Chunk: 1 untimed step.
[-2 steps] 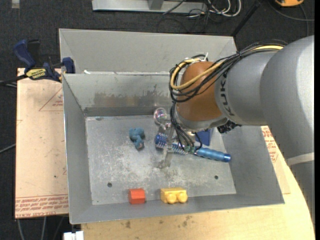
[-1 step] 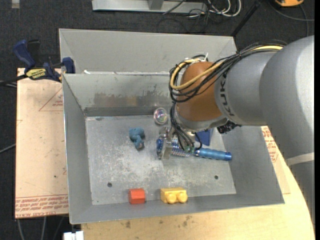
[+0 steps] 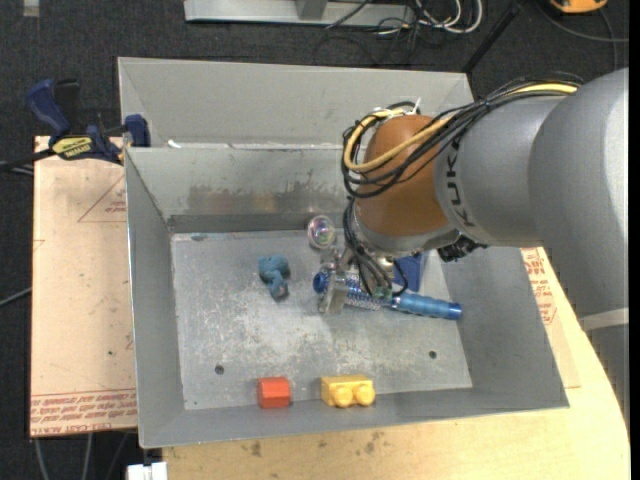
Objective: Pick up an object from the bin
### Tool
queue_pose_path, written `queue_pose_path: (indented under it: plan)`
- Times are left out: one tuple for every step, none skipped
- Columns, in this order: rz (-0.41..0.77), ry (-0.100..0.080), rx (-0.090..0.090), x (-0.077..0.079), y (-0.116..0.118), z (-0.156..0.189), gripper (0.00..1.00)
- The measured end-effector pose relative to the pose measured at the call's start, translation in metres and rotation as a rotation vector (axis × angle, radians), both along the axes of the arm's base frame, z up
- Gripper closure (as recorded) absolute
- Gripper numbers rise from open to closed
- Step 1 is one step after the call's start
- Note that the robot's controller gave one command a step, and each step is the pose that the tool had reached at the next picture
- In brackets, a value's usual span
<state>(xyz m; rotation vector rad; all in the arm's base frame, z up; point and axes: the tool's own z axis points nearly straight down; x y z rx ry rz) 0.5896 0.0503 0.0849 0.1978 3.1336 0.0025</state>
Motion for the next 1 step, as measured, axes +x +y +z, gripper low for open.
queue_pose_path:
  plan:
    - [0.0, -0.008, 0.001, 0.0023, 0.0005, 0.0934, 1.0]
